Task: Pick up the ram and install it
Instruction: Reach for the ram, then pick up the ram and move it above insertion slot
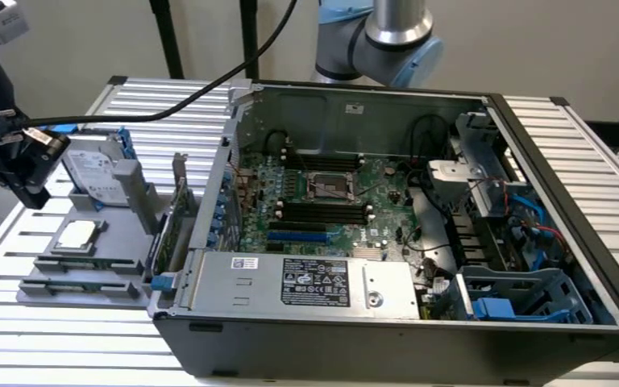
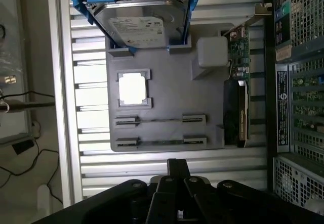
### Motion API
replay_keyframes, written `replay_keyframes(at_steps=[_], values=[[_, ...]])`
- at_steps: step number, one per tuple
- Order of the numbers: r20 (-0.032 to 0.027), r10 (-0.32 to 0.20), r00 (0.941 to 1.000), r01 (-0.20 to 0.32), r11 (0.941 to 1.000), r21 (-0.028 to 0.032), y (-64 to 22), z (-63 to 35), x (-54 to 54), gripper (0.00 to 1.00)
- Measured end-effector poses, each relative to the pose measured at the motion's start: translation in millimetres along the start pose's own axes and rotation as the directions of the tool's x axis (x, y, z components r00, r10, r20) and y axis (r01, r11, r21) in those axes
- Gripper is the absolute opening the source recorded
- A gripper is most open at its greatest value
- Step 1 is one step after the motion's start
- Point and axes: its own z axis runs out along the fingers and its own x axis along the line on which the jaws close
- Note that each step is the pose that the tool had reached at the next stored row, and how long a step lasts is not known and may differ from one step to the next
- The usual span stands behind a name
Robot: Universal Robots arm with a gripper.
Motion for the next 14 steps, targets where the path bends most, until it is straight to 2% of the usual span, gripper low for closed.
replay_keyframes(at_steps=[14], values=[[-0.0001,0.000,1.0000,0.000,1.0000,-0.0001,-0.1,0.1,0.0,0.11]])
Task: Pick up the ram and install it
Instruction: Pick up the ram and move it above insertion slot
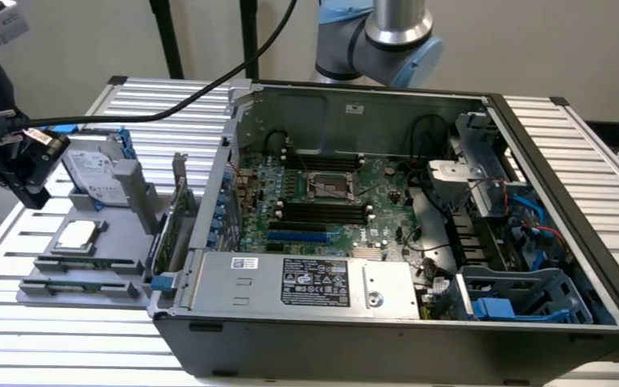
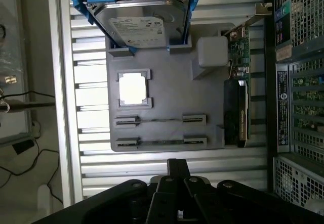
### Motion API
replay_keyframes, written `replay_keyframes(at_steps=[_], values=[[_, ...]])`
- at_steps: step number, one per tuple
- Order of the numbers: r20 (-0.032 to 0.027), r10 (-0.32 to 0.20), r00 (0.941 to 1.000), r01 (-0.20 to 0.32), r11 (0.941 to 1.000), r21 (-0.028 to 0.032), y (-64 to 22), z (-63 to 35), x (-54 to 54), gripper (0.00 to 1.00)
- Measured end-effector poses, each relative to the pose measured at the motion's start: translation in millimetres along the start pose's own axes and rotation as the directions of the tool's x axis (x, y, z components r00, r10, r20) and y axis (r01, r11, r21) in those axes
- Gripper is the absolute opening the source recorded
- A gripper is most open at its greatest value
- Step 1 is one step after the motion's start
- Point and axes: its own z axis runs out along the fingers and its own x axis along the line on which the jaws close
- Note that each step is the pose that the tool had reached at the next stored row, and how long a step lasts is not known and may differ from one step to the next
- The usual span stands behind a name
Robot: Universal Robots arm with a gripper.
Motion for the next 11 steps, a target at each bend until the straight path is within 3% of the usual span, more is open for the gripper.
replay_keyframes(at_steps=[2,6,11], values=[[0.0006,-0.010,1.0000,0.010,1.0000,0.0000,-0.1,0.6,0.9,0.11],[-0.0022,-0.081,0.9967,0.081,0.9967,0.0022,-0.1,1.4,0.9,0.11],[-0.0055,-0.172,0.9851,0.172,0.9851,0.0040,-0.1,3.0,0.9,0.11]])
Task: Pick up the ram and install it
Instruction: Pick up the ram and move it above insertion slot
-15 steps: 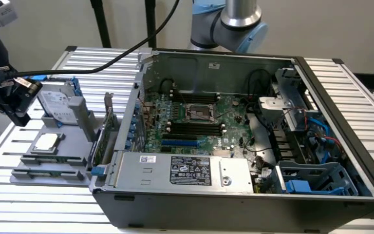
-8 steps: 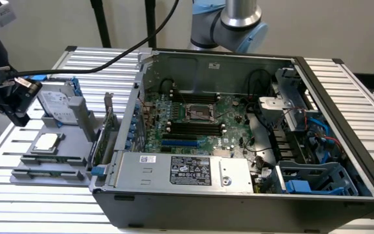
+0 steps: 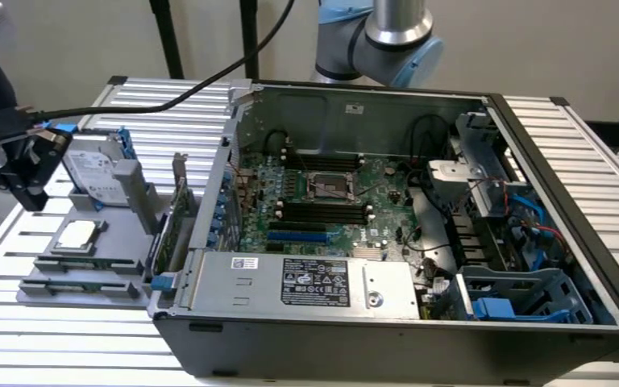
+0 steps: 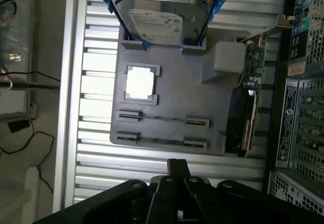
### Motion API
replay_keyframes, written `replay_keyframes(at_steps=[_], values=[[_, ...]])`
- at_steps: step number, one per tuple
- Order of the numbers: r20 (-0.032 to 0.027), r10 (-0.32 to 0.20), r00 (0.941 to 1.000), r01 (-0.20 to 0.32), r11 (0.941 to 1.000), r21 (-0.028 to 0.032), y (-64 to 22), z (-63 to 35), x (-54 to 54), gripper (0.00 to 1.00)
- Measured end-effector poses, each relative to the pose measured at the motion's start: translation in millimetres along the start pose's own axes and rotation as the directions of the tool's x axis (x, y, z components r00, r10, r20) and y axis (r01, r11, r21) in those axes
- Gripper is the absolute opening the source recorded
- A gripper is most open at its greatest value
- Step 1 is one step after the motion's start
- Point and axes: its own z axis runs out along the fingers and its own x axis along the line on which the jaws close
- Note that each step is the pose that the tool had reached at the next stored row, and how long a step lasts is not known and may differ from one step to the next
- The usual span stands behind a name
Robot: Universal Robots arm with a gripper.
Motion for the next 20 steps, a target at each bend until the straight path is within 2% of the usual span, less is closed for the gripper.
replay_keyframes(at_steps=[5,10,15,18,20], values=[[-0.0033,-0.090,0.9959,0.090,0.9959,0.0022,-0.1,1.5,0.0,0.11],[-0.0067,-0.181,0.9835,0.181,0.9835,0.0041,-0.1,3.4,-0.1,0.11],[-0.0104,-0.269,0.9631,0.269,0.9632,0.0058,-0.2,5.7,-0.1,0.11],[-0.0125,-0.320,0.9472,0.320,0.9472,0.0065,-0.3,7.6,-0.2,0.11],[-0.0141,-0.356,0.9345,0.356,0.9346,0.0070,-0.3,9.0,-0.2,0.11]])
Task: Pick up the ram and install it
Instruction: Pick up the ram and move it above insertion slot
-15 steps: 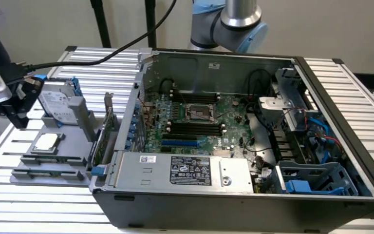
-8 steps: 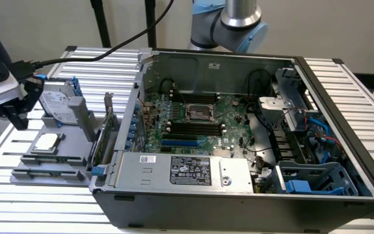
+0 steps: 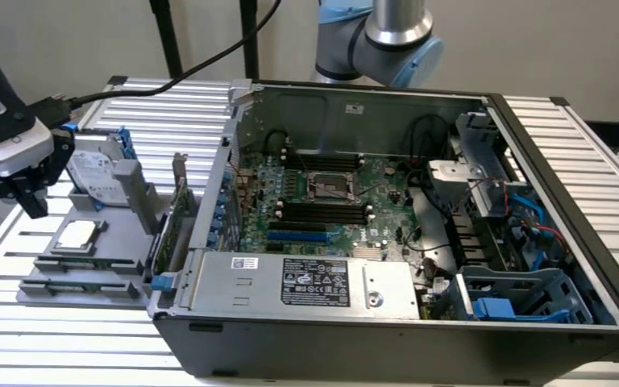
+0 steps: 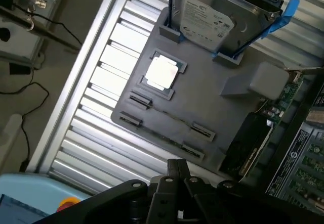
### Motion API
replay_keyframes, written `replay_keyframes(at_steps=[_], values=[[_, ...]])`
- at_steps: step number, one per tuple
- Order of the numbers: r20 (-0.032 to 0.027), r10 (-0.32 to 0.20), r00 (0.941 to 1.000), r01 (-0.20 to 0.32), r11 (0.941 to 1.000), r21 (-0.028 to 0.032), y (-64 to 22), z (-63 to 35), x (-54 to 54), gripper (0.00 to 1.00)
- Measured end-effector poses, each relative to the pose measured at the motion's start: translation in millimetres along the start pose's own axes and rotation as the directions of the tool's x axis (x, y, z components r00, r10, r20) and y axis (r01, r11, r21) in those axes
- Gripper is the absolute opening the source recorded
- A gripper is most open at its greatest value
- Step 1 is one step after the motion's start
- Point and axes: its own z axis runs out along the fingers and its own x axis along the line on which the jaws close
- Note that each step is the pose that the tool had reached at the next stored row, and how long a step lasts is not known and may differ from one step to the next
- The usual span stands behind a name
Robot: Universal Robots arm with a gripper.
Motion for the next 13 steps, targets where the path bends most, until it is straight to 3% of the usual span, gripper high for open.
replay_keyframes(at_steps=[6,10,13], values=[[-0.0038,-0.108,0.9942,0.108,0.9942,0.0026,-0.2,4.5,-0.1,0.11],[-0.0066,-0.180,0.9836,0.180,0.9836,0.0041,-0.3,8.1,-0.2,0.11],[-0.0087,-0.234,0.9723,0.234,0.9723,0.0051,-0.4,10.9,-0.3,0.11]])
